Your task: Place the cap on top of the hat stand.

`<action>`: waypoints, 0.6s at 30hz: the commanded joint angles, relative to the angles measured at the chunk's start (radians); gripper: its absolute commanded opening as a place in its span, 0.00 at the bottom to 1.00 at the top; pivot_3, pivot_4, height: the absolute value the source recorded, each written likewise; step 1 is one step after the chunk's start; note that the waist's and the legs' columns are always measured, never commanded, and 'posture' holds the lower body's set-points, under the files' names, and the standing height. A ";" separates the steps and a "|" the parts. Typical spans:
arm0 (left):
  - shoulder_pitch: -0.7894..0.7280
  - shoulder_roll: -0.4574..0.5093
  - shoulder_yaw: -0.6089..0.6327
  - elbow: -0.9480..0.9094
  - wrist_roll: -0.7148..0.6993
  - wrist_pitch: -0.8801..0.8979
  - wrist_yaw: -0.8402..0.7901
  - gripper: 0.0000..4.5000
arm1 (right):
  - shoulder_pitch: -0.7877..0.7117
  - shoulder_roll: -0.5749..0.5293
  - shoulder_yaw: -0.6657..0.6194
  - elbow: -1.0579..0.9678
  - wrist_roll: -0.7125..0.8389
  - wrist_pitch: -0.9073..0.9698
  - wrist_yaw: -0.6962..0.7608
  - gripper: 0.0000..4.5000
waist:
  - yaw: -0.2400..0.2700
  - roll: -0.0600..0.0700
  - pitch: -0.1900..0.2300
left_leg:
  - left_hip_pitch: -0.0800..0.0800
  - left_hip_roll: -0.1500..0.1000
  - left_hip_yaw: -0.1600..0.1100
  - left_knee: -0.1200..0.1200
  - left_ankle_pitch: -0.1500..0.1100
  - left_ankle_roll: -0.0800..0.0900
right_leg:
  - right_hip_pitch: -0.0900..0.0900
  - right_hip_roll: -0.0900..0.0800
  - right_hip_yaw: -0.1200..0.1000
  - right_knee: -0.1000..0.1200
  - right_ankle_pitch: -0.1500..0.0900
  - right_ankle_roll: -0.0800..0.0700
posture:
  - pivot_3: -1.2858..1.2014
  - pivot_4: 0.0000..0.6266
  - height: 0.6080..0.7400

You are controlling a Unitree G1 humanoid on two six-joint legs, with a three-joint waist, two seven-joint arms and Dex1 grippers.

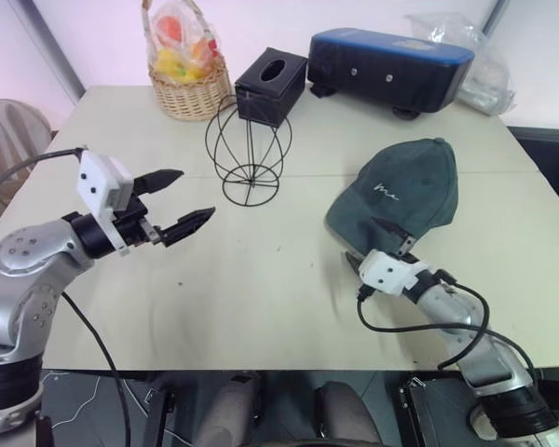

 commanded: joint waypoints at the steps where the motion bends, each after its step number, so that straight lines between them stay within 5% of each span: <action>1: -0.003 0.016 0.031 -0.033 -0.015 -0.007 -0.005 0.99 | 0.018 -0.017 -0.033 -0.047 -0.042 -0.031 -0.038 1.00 | 0.000 0.000 0.000 | 0.000 0.000 0.000 0.000 0.000 0.000 | 0.000 0.000 0.000 0.000 0.000 0.000 | 0.52 0.24 1.00; 18: -0.022 0.012 0.017 -0.020 -0.003 -0.015 -0.018 0.99 | 0.064 0.037 -0.053 -0.068 -0.211 0.048 -0.157 1.00 | 0.000 0.000 0.000 | 0.000 0.000 0.000 0.000 0.000 -0.001 | 0.000 0.000 0.000 0.001 0.000 0.000 | 0.52 0.24 1.00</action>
